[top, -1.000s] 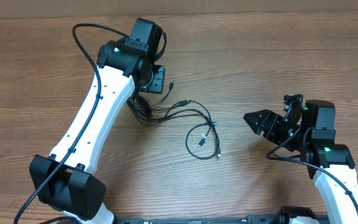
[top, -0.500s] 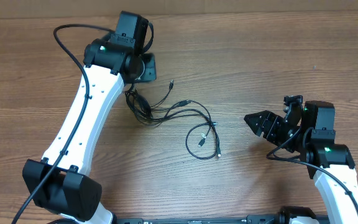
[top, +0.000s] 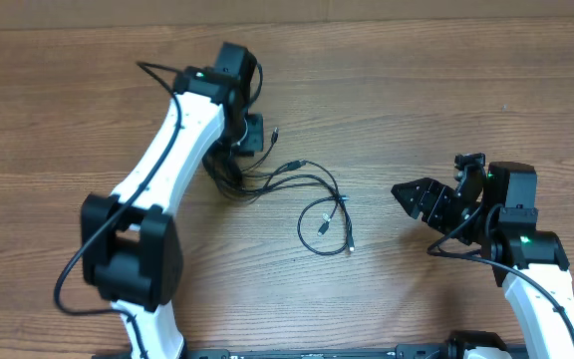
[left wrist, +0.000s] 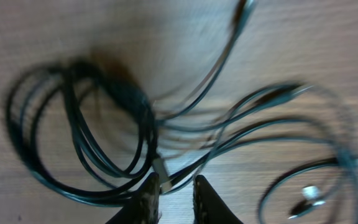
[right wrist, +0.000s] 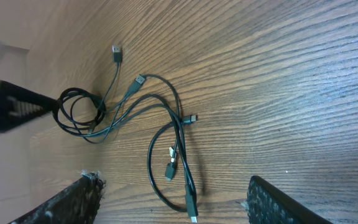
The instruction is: Untangle cables
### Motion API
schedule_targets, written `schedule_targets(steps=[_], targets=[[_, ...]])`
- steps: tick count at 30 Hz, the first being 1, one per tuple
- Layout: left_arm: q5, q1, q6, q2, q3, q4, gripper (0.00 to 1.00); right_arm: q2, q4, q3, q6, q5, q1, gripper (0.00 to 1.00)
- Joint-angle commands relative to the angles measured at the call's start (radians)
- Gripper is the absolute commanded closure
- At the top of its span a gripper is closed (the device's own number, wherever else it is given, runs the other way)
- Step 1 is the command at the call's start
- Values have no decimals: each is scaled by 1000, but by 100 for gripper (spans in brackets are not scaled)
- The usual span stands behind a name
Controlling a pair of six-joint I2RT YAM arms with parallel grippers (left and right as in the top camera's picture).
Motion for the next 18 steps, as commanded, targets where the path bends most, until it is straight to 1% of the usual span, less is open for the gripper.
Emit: schedule_targets(steps=[1, 5, 11, 15, 18], targets=[[-55, -2, -5, 43, -6, -40, 82, -1, 5, -3, -5, 8, -2, 27], [-108, 16, -26, 82, -12, -82, 82, -1, 4, -3, -5, 8, -2, 27], [-107, 68, -58, 118, -36, -102, 83, -1, 3, -3, -5, 8, -2, 27], [-106, 113, -90, 122, -63, -99, 83, -1, 3, -3, -5, 8, -2, 27], [-106, 134, -90, 122, -81, -95, 82, -1, 3, -3, -5, 8, -2, 27]])
